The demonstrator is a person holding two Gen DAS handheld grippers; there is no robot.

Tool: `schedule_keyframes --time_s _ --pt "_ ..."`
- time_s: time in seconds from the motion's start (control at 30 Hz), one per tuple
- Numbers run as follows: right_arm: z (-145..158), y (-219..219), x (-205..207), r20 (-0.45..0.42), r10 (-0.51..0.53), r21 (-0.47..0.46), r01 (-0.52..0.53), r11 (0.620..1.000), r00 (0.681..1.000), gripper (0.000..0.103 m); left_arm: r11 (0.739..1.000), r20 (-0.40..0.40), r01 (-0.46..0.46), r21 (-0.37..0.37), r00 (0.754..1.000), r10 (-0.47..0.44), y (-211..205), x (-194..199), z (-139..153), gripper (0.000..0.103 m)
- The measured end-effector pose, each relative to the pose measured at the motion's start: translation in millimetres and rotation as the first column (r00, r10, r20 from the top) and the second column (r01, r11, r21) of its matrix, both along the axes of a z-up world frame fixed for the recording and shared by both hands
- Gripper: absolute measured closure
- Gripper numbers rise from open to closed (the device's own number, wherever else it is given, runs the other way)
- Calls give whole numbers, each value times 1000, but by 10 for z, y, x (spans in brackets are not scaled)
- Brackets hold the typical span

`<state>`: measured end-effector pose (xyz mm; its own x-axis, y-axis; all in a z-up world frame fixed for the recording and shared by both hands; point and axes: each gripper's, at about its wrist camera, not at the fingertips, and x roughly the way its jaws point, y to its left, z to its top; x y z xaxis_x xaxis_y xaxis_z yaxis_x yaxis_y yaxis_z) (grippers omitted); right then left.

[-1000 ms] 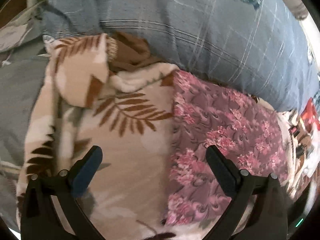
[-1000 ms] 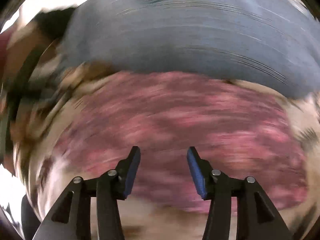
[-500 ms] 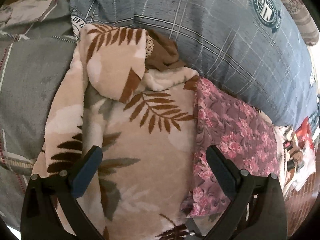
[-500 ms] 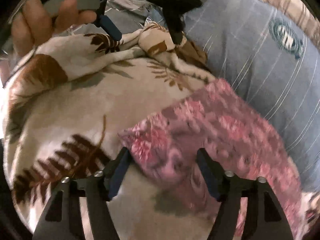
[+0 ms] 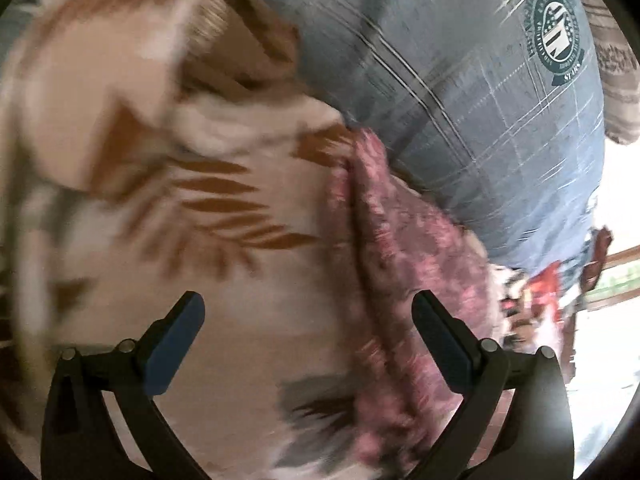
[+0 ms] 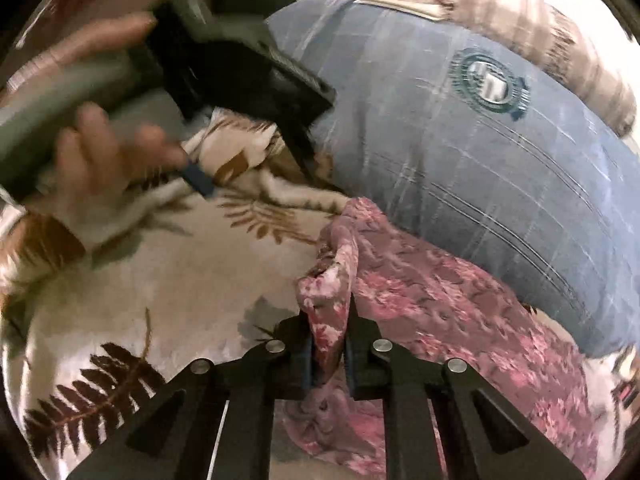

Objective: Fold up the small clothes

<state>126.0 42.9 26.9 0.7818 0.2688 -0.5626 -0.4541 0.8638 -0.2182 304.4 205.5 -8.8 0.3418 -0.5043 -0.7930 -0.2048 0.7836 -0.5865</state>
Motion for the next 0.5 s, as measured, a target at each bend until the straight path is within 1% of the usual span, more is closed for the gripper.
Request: schedule_keyframes --time_s 0.07,0.1,0.13,0.23,0.27,0.3,0.33,0.37,0.4,0.43,0.5 --pt "2 -64 32 -15 -1 24 2 1000 1000 92 998 -23 19 -54 1000 -20 -190 127 -100 0" --pt "1 -86 41 -19 -1 34 1 999 1000 92 998 -32 25 -62 999 -27 -250 163 -134 0" --pt "2 -102 45 -22 -1 42 2 999 1000 92 998 -45 29 -63 998 -32 -325 205 -172 0" --pt "7 -138 62 -39 4 85 -1 996 999 92 998 -75 57 -26 995 -59 -535 303 -269 1" --pt "-4 -154 70 -43 4 97 0 995 999 92 998 -69 61 -12 996 -62 -574 317 -268 7" --pt "-1 -171 68 -45 4 109 1 994 999 92 998 -50 66 7 997 -65 -615 317 -243 22" --pt "1 -198 66 -47 4 123 2 992 999 93 997 -40 74 13 997 -74 -637 316 -217 33" --pt "-2 -216 63 -49 5 136 2 991 999 93 996 -32 91 10 995 -90 -681 320 -188 61" --pt "3 -244 54 -51 2 151 5 989 999 93 995 -32 103 12 994 -103 -716 328 -166 81" --pt "6 -264 41 -53 -1 163 9 987 999 93 994 -26 102 40 995 -101 -751 322 -118 82" --pt "26 -349 39 -60 -9 199 21 980 998 93 991 12 110 75 994 -111 -836 292 10 90"
